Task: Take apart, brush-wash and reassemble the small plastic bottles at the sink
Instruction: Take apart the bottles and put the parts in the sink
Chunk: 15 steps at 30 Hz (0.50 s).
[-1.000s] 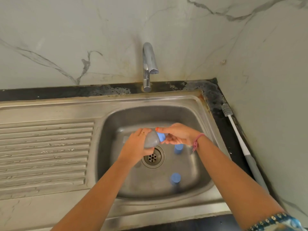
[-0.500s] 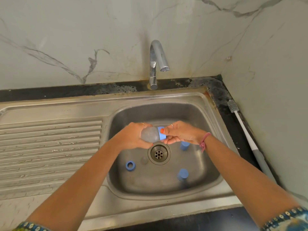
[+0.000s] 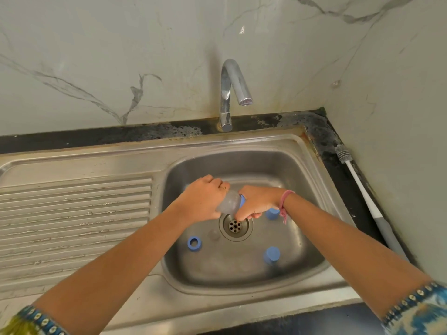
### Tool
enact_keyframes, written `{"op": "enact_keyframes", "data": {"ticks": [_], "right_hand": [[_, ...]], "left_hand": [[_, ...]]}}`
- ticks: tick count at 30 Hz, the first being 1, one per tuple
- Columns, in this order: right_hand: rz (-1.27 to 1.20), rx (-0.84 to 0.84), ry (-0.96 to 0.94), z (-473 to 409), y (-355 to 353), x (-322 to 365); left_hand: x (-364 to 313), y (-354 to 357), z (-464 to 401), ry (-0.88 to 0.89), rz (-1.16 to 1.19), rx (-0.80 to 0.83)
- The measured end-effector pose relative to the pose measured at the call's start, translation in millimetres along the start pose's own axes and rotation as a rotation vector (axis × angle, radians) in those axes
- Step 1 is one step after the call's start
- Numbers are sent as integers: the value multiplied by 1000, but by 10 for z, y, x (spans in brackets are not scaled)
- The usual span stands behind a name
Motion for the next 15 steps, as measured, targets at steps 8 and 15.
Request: {"op": "enact_keyframes", "data": {"ticks": [8, 15], "right_hand": [[841, -610, -21, -10, -55, 3], [938, -970, -480, 133, -245, 188]], "left_hand": [[21, -102, 55, -296, 890, 398], [-158, 41, 229, 190, 2747, 784]]}}
Point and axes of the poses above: each hand's wrist, its own z-axis away from the middle knuckle, its own y-axis out of the palm, x = y × z, the point moved 3 cm from there along -z, towards the middle knuckle, and after that the axes turned 12 degrees about x, right-handed, at the moved point
